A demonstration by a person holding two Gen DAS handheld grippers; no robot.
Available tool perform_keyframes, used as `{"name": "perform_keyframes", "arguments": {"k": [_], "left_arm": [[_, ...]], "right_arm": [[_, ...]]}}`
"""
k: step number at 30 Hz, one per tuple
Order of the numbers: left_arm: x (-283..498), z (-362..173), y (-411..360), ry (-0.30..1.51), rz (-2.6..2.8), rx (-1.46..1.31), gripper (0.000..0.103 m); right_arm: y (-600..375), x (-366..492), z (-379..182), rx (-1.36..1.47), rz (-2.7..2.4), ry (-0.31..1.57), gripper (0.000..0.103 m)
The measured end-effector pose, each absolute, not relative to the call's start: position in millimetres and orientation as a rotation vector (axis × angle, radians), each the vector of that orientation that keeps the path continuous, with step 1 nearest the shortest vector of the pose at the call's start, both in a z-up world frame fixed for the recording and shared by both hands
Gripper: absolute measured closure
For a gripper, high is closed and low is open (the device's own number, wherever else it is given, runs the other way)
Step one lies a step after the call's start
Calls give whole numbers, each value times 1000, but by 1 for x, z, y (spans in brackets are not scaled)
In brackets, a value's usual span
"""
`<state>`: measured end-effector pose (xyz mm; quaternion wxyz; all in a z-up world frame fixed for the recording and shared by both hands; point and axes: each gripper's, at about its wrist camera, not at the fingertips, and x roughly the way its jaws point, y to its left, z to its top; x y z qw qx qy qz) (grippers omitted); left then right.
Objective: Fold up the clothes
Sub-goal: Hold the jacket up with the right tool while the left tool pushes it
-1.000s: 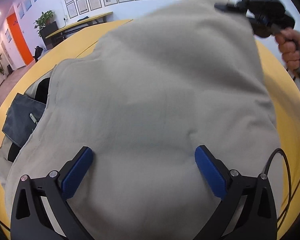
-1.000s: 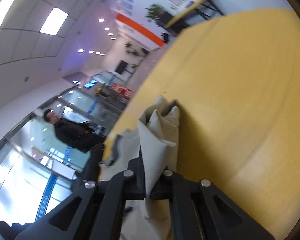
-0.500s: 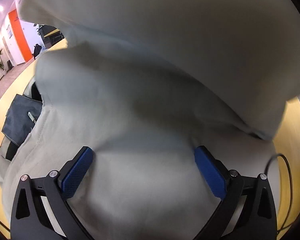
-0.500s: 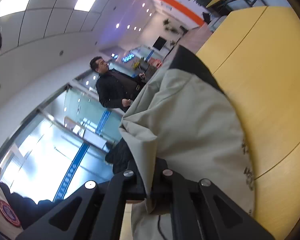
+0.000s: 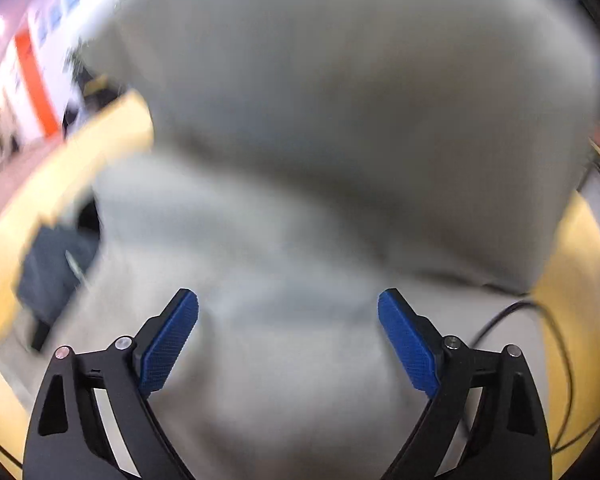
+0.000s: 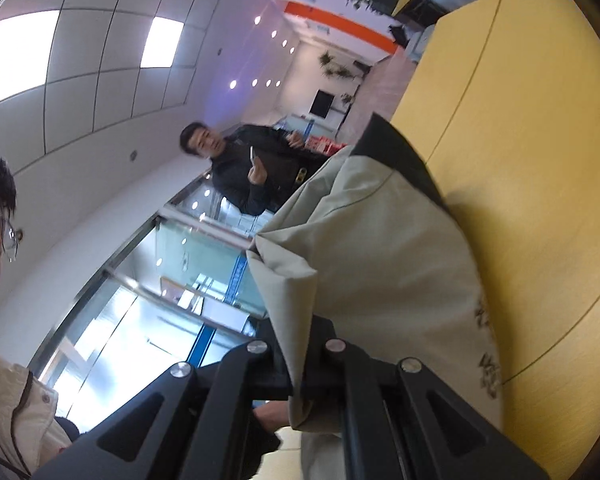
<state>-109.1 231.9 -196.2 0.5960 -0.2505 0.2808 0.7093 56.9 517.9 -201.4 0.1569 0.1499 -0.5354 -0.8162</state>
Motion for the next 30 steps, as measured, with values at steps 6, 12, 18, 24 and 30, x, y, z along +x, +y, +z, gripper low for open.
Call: {"name": "perform_keyframes", "arguments": {"k": [6,12,18,24,30], "left_arm": [[-139,-216,276,773,1642,-620,6],[-149,-239,299,767,1580,-743,0],[-128,-215,267,793,1618,-676,3],[-88,-154,137,651,1778,-617,3],[-71,-54,20,542,2054,-619,3]], "right_arm": [[553,62,-224,372,-2350,-1619,102],[569,61,-248,308,-2315,-1716,102],[562,54,-249,297,-2293,-1711,101],[562,57,-258,328,-2240,-1653,101],[527,43,-251,390,-2164,-1556,101]]}}
